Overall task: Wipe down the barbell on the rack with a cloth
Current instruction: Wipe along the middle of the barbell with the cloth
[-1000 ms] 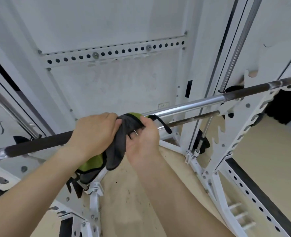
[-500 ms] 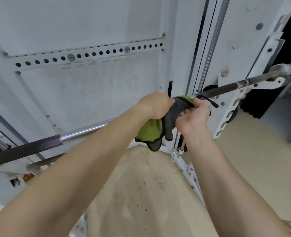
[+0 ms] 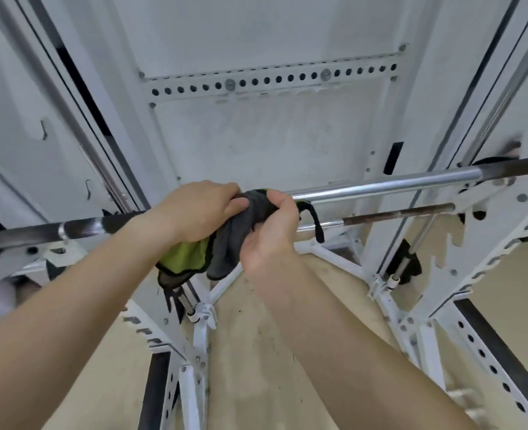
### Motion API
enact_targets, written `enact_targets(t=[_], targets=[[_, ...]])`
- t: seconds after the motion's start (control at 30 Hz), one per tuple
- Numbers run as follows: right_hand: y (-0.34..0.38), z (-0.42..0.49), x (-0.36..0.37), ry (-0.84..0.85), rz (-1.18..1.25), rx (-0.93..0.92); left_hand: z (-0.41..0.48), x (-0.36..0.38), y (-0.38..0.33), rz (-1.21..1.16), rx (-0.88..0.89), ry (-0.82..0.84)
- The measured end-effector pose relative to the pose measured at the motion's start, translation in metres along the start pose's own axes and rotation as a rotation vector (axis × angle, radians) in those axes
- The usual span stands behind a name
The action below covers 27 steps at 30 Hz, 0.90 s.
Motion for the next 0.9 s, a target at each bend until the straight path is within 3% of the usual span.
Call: enact_targets(t=[0.27,0.5,0.67,0.9], targets=[[0.037,0.009,-0.024,-0.035,0.006,-0.05,0.007,-0.005,-0.02,0.152,-0.046,-0.095],[0.133,-0.001,-0.05,-0.074,0.111,-0.215,0.062,-0.005,-0.126,0.196,0.074,-0.192],[0.077,0.002,-0.036,-0.065,0.041,-0.162,0.025,-0.004,-0.074,0.294,0.027,-0.257],[-0.007,0.005,-0.011,-0.025,-0.096,0.015,-0.034,-0.01,0.005,0.244,-0.054,-0.318]])
Point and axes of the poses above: each hand's wrist, its own z-axis towards the middle knuckle, its own x-axis out of the palm, y = z × x, the point moved 10 cm from there along z, towards the middle knuckle, and after that the axes turned 2 degrees about y, right-handed, at the moved point
